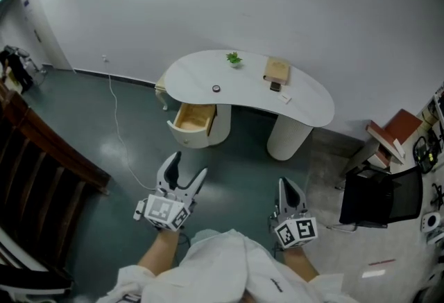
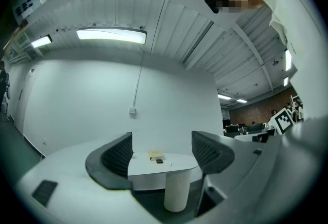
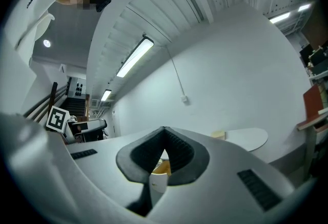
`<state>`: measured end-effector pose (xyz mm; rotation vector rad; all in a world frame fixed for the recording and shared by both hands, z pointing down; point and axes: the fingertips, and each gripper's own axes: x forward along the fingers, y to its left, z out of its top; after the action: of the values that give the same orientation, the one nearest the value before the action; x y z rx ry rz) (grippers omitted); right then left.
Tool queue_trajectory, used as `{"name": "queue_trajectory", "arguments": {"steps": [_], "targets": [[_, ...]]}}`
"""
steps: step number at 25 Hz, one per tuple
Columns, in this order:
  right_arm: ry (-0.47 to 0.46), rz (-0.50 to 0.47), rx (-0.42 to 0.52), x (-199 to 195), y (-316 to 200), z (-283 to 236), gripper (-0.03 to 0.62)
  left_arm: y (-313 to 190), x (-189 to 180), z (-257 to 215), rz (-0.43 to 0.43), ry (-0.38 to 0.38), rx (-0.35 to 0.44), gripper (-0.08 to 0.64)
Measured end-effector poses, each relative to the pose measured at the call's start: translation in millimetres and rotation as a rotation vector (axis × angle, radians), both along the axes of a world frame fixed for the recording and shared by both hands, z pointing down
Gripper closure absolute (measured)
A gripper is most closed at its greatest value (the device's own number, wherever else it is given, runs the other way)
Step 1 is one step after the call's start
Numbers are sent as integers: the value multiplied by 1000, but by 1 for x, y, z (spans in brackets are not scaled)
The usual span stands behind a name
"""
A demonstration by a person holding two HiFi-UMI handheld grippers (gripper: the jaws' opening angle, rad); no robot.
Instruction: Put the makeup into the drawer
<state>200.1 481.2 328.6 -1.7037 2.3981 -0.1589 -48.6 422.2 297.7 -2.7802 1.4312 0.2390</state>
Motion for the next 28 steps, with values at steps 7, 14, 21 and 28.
{"name": "queue_trajectory", "arguments": {"steps": [7, 14, 21, 28], "targets": [[-6, -3, -37, 7, -23, 15, 575, -24, 11, 13, 13, -13, -38, 210], [-10, 27, -43, 12, -64, 22, 575, -72, 24, 17, 53, -11, -40, 210], [-4, 70, -52, 11, -136, 20, 575, -156, 26, 23, 94, 10, -62, 210], [13, 108, -43, 7, -213, 14, 575, -241, 24, 22, 130, 24, -57, 210]]}}
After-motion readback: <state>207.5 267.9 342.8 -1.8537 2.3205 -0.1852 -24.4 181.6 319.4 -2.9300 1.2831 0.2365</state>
